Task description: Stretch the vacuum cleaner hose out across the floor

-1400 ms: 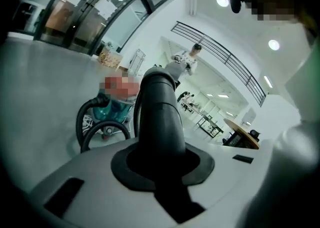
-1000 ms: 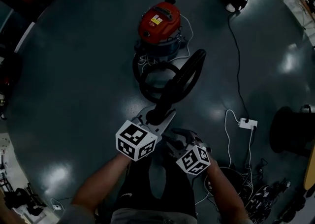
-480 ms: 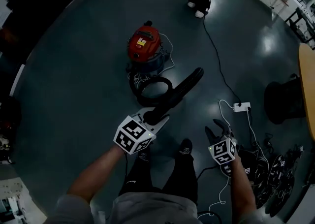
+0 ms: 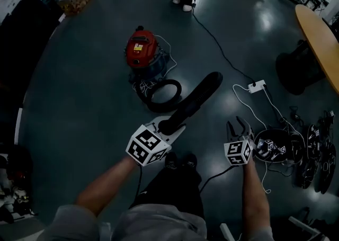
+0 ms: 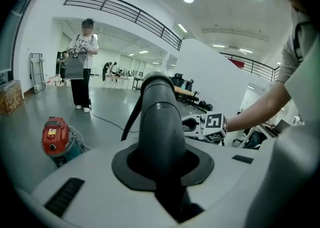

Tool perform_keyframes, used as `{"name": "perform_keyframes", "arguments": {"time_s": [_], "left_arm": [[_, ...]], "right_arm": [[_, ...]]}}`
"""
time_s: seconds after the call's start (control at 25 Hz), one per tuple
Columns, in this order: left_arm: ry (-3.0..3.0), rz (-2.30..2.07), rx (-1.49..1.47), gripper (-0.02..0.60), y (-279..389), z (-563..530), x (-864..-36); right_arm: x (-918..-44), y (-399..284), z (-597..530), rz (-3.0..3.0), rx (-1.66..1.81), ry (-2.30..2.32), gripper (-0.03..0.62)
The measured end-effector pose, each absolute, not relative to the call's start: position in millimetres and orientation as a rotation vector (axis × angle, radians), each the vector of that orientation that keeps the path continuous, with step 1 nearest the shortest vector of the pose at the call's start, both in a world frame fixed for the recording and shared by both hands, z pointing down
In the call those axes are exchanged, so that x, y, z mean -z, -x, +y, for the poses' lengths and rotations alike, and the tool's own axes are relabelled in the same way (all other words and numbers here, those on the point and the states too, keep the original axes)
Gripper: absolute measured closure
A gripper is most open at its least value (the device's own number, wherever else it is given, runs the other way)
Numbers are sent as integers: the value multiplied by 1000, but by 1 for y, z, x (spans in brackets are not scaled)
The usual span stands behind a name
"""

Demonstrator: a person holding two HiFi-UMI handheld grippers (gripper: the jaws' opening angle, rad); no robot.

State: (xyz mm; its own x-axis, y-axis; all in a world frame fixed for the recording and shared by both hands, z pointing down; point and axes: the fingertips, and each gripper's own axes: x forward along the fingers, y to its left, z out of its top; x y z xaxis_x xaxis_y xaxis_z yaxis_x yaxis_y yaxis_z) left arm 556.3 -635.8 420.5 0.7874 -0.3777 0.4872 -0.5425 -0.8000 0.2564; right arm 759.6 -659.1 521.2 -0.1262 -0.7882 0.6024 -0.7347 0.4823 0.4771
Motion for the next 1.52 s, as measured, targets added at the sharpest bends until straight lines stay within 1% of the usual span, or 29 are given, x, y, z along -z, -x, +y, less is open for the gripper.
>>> {"name": "perform_keyframes", "arguments": {"time_s": [0.16, 0.32, 0.64, 0.76, 0.8, 0.88, 0.96, 1.2, 1.44, 1.48, 1.52], "left_arm": [[-2595, -685, -597, 499, -561, -632, -423], [-2608, -663, -623, 499, -563, -622, -417], [-2641, -625, -698, 499, -565, -588, -408], [-2647, -615, -738, 499, -562, -571, -405], [-2651, -606, -753, 499, -560, -565, -404], [-2664, -578, -793, 499, -554, -552, -403], [-2680, -541, -837, 499, -547, -538, -403], [-2770, -298, -956, 499, -522, -496, -392], [-2867, -45, -1011, 497, -468, -452, -378], [-2884, -8, -1012, 497, -457, -446, -375], [-2898, 29, -1014, 499, -445, -440, -372]], "right_arm": [[-515, -758, -643, -1920, 54, -1312, 431], [-469, -735, -638, -2058, 71, -1254, 431], [-376, -673, -641, -2317, 105, -993, 425], [-355, -654, -628, -2369, 134, -886, 345], [-350, -650, -623, -2360, 171, -847, 329], [-344, -642, -614, -2316, 265, -759, 308], [-345, -633, -605, -2256, 336, -658, 305], [-361, -591, -569, -2106, 433, -411, 306], [-375, -537, -514, -2035, 328, -342, 308], [-374, -529, -504, -2021, 315, -355, 328], [-372, -521, -496, -2004, 311, -376, 402]]}}
